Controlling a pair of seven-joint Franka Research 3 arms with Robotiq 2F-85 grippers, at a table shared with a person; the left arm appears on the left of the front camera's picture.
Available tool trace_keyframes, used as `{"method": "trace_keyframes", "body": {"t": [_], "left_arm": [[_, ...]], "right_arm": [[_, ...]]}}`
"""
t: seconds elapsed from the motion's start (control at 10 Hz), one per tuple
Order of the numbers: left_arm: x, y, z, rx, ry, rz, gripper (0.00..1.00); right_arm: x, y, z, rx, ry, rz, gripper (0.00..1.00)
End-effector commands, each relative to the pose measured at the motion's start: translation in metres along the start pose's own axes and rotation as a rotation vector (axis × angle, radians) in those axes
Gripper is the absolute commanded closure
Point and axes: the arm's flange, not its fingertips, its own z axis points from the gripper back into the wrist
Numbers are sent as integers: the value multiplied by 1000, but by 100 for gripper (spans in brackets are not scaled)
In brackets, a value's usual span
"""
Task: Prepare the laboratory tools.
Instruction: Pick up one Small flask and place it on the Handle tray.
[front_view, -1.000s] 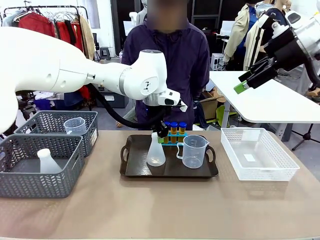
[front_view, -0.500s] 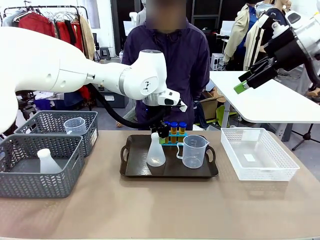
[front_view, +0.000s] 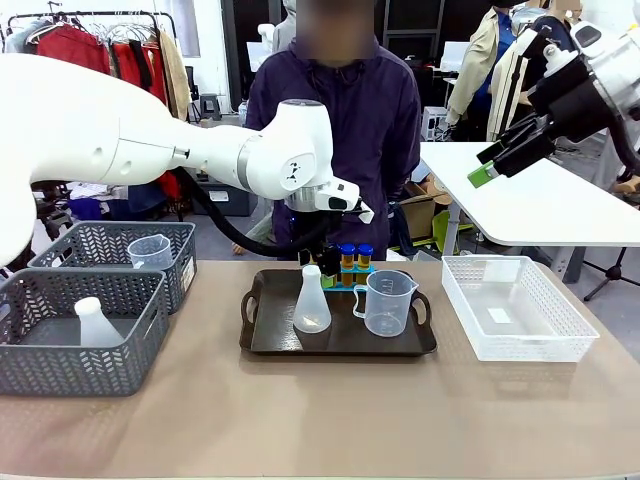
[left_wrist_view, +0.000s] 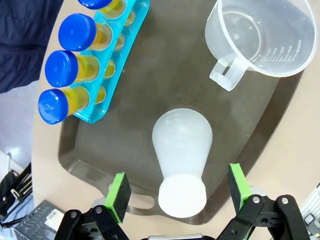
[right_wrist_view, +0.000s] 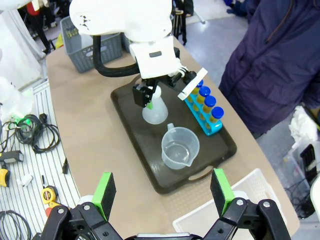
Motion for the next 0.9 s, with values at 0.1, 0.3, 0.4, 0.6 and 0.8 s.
{"method": "trace_keyframes", "body": {"t": [0.1, 0.3, 0.4, 0.6, 0.8], "left_arm": [[-9, -2, 4, -39, -2, -12, 0], [0, 0, 0, -7, 0, 3, 0], [0, 0, 0, -7, 0, 3, 0], [0, 0, 0, -7, 0, 3, 0], [0, 0, 0, -7, 0, 3, 0]], "right_arm": [[1, 0, 0, 3, -10, 3, 0], [1, 0, 0, 3, -10, 3, 0], [1, 0, 0, 3, -10, 3, 0], [1, 0, 0, 3, -10, 3, 0], [1, 0, 0, 3, -10, 3, 0]]}}
